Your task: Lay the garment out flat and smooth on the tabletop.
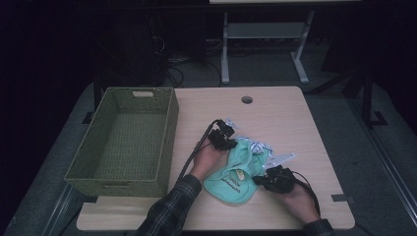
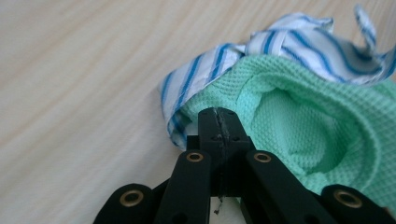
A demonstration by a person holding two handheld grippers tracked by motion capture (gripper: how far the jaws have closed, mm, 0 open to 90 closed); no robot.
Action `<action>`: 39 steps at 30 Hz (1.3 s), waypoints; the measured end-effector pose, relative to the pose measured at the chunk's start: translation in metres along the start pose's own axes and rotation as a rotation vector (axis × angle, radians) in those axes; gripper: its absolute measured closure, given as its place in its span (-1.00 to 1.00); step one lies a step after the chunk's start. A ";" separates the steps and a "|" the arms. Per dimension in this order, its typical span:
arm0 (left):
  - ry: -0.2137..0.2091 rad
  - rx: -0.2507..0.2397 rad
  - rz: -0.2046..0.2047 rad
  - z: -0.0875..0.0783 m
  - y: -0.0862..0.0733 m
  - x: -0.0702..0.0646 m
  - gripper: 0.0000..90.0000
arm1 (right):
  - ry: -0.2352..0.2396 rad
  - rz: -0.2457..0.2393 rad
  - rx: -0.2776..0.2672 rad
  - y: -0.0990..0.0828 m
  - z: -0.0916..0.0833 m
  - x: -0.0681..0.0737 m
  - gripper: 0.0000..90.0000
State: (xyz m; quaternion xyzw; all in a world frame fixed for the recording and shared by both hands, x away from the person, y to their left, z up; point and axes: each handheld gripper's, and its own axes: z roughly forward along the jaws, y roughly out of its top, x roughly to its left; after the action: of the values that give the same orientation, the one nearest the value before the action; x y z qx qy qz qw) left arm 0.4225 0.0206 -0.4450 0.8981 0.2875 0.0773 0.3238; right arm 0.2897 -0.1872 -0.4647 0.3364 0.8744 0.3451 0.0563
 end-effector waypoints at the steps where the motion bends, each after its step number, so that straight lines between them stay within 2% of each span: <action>1: 0.013 -0.005 0.004 -0.002 0.001 0.001 1.00 | -0.002 -0.003 -0.001 0.000 0.000 0.000 1.00; 3: 0.038 -0.016 0.002 -0.007 0.004 0.005 1.00 | -0.003 -0.006 -0.001 0.000 0.000 0.000 0.99; 4: 0.064 -0.022 0.007 -0.011 0.006 0.009 1.00 | -0.003 -0.007 0.001 0.000 0.000 0.000 1.00; 11: 0.120 -0.002 -0.008 -0.009 0.003 0.020 1.00 | -0.007 -0.012 0.005 0.000 0.000 0.001 1.00; 15: 0.101 0.026 -0.023 -0.001 -0.004 0.022 0.99 | -0.007 -0.015 0.005 0.000 0.000 0.000 1.00; 17: 0.086 0.024 -0.028 -0.002 -0.006 0.022 0.97 | -0.004 -0.011 0.003 0.000 0.000 0.000 1.00; 22: 0.096 0.001 -0.022 -0.016 -0.011 0.015 0.87 | -0.005 -0.017 -0.001 0.000 -0.002 -0.001 0.99; 25: 0.077 -0.010 -0.025 -0.028 -0.020 0.012 0.89 | -0.010 -0.005 -0.023 0.001 -0.006 -0.004 0.97; 27: 0.054 -0.019 -0.037 -0.033 -0.029 0.008 0.91 | -0.028 0.003 -0.036 0.003 -0.010 -0.008 0.93; 30: 0.043 -0.004 -0.017 -0.041 -0.040 0.001 0.91 | -0.058 0.020 -0.054 0.008 -0.014 -0.018 0.92; 31: 0.025 -0.019 -0.025 -0.044 -0.044 -0.001 0.91 | -0.067 0.033 -0.066 0.009 -0.015 -0.021 0.92; 35: 0.003 -0.040 -0.035 -0.056 -0.051 -0.007 0.92 | -0.097 0.054 -0.087 0.017 -0.016 -0.033 0.91; 39: -0.026 -0.028 -0.023 -0.064 -0.061 -0.014 0.92 | -0.119 0.068 -0.095 0.027 -0.014 -0.044 0.87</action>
State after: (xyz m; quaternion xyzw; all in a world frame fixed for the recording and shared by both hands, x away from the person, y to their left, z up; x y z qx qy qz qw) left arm 0.3613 0.0850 -0.4333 0.8911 0.2923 0.0661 0.3407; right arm 0.3334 -0.2084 -0.4428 0.3828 0.8403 0.3672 0.1122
